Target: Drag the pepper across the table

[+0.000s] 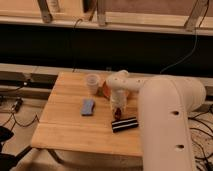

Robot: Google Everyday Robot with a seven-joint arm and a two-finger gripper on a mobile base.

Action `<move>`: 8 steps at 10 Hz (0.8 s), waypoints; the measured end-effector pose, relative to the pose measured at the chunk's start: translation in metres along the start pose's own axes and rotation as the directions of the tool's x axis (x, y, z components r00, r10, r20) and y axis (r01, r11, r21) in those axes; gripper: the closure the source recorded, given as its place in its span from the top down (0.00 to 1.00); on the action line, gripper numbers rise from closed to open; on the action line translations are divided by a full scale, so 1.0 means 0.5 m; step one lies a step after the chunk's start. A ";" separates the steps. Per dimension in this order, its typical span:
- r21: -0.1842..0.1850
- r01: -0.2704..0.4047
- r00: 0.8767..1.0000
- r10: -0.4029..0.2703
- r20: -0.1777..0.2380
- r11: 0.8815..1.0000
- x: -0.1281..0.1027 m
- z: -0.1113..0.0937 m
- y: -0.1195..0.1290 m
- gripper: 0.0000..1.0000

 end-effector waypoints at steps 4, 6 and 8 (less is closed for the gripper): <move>0.002 -0.051 0.998 0.051 0.048 0.999 -0.009 -0.030 -0.042 0.00; 0.019 -0.082 0.996 0.081 0.048 0.996 -0.005 -0.027 -0.074 0.00; 0.034 -0.127 0.991 0.125 0.043 0.991 -0.005 -0.022 -0.110 0.00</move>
